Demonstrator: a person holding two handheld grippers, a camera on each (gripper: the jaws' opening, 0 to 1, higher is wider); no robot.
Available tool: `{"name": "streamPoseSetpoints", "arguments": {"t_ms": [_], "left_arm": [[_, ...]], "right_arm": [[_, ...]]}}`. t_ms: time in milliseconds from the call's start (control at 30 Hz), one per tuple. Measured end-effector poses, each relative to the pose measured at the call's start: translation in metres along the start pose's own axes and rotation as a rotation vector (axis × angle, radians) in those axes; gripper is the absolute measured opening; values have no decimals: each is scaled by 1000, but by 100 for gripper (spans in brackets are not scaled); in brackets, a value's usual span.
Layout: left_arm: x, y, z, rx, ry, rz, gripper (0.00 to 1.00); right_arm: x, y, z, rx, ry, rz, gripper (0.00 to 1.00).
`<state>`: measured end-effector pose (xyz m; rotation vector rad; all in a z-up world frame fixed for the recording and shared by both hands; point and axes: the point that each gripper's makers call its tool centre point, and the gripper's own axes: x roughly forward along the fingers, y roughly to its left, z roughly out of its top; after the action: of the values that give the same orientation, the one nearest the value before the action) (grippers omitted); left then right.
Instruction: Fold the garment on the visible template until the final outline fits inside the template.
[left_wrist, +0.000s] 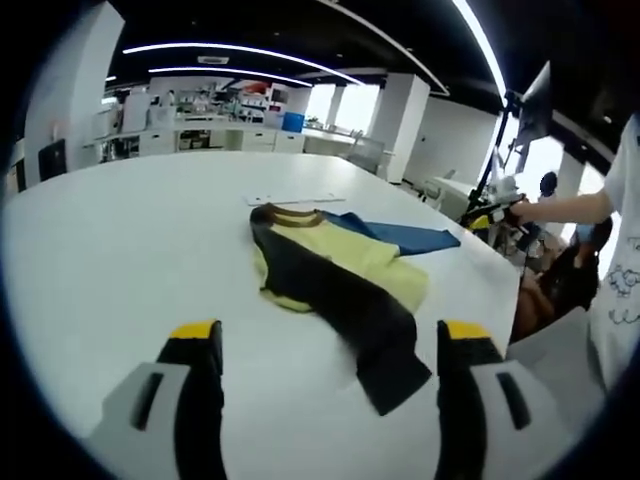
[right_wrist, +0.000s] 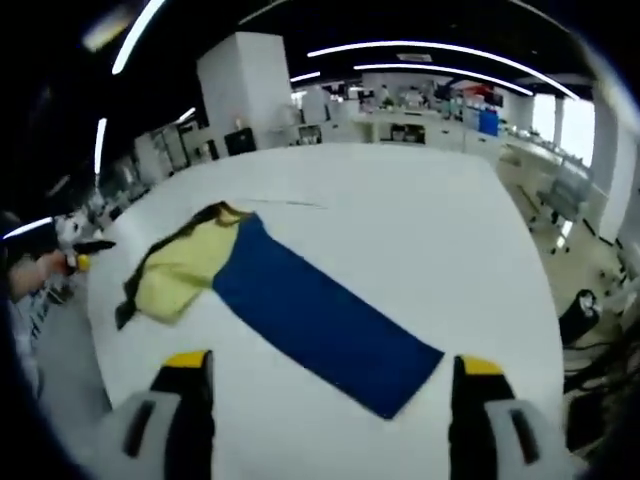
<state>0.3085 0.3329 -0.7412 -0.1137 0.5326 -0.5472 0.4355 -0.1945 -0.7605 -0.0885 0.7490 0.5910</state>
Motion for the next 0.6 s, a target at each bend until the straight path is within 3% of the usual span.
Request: {"name": "streamPoseSetpoints", "arguments": {"t_ms": [300,533,600], "left_arm": [[4,-16,-5,10,12,-24,84],[4,-38,-20,2,32,-35,84],[5,-40,-25,-4,37,-34,84]], "right_arm": [[-21,33,-7,-89,-20,41,100],[-35,61,-1,-142,-76,71,100],[-36,59,-3,-152,-75,77,100]]}}
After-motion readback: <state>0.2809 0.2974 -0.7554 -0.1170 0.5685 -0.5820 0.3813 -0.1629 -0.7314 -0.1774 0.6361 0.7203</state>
